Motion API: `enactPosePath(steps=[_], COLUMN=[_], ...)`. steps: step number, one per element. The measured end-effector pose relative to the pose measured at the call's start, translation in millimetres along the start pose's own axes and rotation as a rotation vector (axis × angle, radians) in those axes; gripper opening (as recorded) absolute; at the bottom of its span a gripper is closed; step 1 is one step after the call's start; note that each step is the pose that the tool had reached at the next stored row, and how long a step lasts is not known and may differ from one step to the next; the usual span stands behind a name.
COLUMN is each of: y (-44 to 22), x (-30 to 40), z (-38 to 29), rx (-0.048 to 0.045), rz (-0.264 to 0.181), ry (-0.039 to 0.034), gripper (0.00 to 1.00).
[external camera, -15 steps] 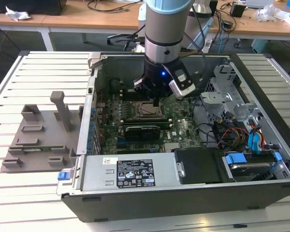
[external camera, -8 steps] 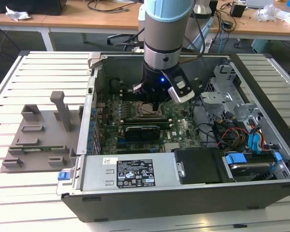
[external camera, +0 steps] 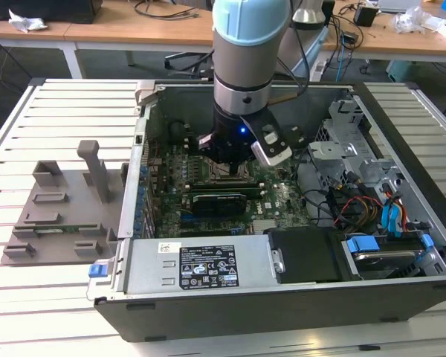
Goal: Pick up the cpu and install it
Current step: 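Install the second cpu locking lever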
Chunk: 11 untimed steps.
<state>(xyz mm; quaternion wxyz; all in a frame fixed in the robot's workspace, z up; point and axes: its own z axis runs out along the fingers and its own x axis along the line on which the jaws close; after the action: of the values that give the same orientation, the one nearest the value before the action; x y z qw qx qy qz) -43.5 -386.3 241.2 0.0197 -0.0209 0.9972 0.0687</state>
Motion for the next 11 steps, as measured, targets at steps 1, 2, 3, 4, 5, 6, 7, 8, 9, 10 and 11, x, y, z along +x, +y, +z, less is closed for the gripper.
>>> enactPosePath(steps=[1,2,3,4,5,6,7,8,9,10,11], y=[-0.2,-0.5,-0.8,-1.0,-1.1,-1.1,-1.2,-1.3,-1.4,-1.5,-1.6], x=[0.5,1.0,2.1,3.7,4.7,5.1,5.6,6.2,6.6,7.7,8.7], z=[1.8,3.5,6.0,7.9,8.7,9.3,10.0,10.9,11.6,12.9,14.0], rx=[0.0000,0.0001,0.0000,0.0000,-0.0004,-0.0006,-0.0006,-0.0005,-0.0005,-0.0005,-0.0005], rz=[0.000,0.000,0.000,0.000,0.000,0.000,0.000,0.000,0.000,0.000,0.000], ry=[0.0000,0.0001,0.0000,0.0000,0.0001,0.0000,0.0000,0.0000,0.0000,0.0000,0.0000], gripper=[0.11,0.11,0.11,0.11,0.11,0.11,0.11,0.11,0.11,0.11,0.11])
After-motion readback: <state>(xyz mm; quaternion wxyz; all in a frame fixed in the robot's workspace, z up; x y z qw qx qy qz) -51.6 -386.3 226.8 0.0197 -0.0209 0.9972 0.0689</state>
